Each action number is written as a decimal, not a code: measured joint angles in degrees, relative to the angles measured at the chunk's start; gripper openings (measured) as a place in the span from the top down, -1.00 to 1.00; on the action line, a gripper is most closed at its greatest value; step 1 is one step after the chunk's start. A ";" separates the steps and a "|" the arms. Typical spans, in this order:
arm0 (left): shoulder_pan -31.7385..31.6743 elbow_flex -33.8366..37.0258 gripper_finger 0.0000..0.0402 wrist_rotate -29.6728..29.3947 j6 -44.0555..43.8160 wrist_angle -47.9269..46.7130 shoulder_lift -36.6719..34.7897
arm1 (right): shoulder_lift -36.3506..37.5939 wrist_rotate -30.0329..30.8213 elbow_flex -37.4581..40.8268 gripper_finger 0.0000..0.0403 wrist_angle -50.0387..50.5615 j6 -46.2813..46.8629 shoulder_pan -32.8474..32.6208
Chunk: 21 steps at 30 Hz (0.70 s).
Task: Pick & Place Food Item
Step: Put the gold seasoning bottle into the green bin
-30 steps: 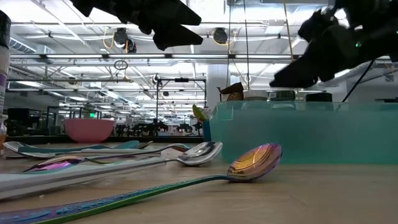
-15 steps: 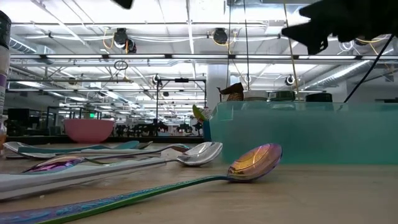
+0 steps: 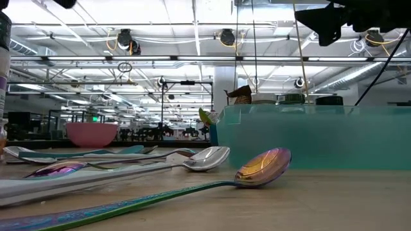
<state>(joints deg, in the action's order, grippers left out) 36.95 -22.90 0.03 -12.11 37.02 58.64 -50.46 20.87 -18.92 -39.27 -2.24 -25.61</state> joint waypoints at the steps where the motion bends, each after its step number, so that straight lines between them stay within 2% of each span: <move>1: 0.00 0.00 -0.58 -1.71 -0.03 0.28 0.31 | -0.02 0.02 0.00 -0.34 0.02 0.00 0.01; 4: -0.02 -0.02 -0.55 -5.83 0.00 0.32 1.60 | -0.01 0.02 0.00 -0.34 0.02 0.00 0.01; 7: -0.04 -1.05 -0.52 -5.98 -0.06 -0.01 3.40 | -0.01 0.02 0.00 -0.34 0.04 0.00 0.01; 9: 0.09 -4.25 -0.53 -6.54 -0.54 -4.31 5.13 | -0.02 0.02 0.00 -0.34 0.04 0.00 0.01; 11: 0.84 -10.41 -0.53 -8.94 -1.74 -17.75 6.91 | -0.02 0.02 -0.02 -0.34 0.12 0.02 0.01; 14: 2.35 -23.30 -0.54 -13.90 -5.76 -43.42 11.16 | -0.01 0.02 -0.07 -0.34 0.17 0.02 0.01; 17: 2.60 -36.00 -0.56 -14.31 -8.23 -62.71 18.51 | -0.02 0.02 -0.07 -0.34 -0.12 0.21 0.01; 21: 3.09 -49.40 -0.60 -12.74 -8.17 -85.00 27.39 | -0.02 0.02 -0.08 -0.34 -0.37 1.27 0.01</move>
<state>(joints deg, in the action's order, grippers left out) 40.03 -72.29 -12.72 -20.28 -47.98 86.04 -50.48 20.88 -19.00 -39.63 -0.97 -25.61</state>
